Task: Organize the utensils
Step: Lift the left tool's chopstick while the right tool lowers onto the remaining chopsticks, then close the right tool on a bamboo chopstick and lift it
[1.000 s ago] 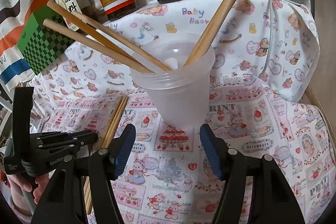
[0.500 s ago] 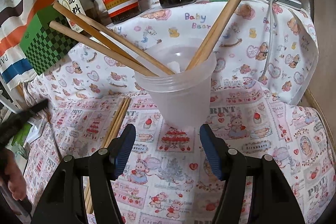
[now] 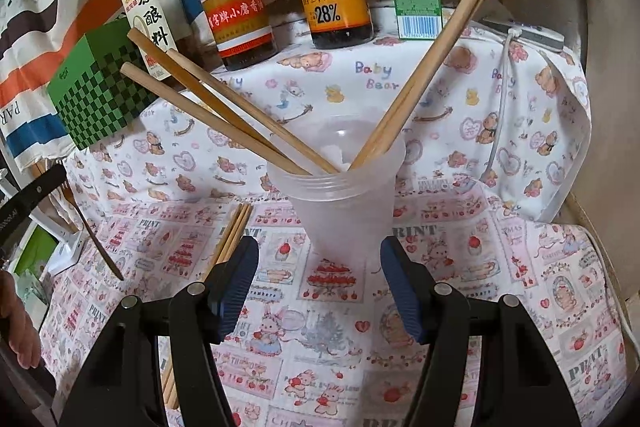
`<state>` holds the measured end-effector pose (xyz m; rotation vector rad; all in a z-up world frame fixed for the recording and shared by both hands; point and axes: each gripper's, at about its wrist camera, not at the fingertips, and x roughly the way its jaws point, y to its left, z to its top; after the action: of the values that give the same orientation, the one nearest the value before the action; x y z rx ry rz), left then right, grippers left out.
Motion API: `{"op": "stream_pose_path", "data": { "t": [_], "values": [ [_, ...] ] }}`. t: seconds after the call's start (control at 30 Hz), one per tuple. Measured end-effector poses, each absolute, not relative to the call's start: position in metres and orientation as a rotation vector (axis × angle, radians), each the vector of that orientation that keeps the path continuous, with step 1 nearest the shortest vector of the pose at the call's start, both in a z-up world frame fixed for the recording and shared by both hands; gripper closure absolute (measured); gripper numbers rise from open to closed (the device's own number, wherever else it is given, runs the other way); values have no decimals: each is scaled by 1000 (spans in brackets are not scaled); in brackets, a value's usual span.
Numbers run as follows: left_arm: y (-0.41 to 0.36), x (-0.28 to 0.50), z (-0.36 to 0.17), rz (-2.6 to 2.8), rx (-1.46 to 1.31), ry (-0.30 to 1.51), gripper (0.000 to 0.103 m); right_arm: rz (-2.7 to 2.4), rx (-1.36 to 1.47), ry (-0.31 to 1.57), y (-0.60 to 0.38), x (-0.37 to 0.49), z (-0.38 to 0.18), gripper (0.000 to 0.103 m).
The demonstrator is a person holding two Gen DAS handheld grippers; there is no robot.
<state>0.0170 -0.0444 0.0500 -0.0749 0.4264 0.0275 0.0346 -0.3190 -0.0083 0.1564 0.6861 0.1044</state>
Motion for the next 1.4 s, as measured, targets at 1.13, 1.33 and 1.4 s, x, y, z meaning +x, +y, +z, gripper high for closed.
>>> {"op": "stream_pose_path", "data": {
  "t": [1.13,1.33,1.4],
  "values": [
    [-12,26,50,119,-142,464,102,364,121,921,-246,33,-64,50],
    [-8,27,49,163,-137,453,102,337,-11,913,-226,26,-68,50],
    [-4,30,47,157,-149,465,102,335,-9,914,-227,27,-68,50]
  ]
}}
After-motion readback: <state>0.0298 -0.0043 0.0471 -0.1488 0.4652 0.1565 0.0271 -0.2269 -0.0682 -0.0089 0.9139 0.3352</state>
